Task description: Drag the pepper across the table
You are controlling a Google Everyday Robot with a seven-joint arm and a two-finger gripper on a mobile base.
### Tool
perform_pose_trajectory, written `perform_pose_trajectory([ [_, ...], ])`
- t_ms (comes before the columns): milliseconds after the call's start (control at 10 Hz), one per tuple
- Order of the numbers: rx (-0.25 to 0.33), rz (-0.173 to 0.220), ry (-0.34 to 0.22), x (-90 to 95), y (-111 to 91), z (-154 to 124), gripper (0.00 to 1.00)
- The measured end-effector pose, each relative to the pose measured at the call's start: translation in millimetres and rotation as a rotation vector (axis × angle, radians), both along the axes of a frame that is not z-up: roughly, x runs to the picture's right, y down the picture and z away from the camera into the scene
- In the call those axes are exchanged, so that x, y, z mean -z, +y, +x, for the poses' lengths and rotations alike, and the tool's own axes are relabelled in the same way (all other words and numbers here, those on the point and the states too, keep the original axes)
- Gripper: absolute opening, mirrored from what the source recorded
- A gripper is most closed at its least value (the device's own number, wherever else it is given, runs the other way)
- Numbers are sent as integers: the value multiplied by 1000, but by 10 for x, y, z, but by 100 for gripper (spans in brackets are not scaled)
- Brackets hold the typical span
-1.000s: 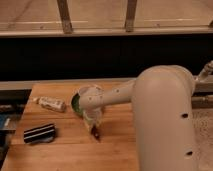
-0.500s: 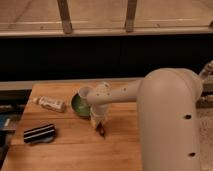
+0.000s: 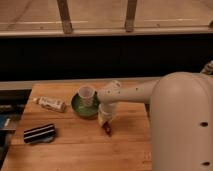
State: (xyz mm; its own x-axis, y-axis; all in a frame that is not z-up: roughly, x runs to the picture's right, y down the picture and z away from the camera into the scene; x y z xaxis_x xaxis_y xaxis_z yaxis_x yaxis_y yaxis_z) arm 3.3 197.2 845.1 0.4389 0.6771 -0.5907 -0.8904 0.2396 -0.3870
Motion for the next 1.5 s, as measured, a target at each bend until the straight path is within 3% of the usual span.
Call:
perform_pose_trajectory([
  [500,-8,18,10,37,-103,-2,0],
  [900,-75,47,121,184,-345,681,0],
  [1200,-141,42,181,150,-346,1010,0],
  [1500,-217,12,262,91,-214,1465,0],
])
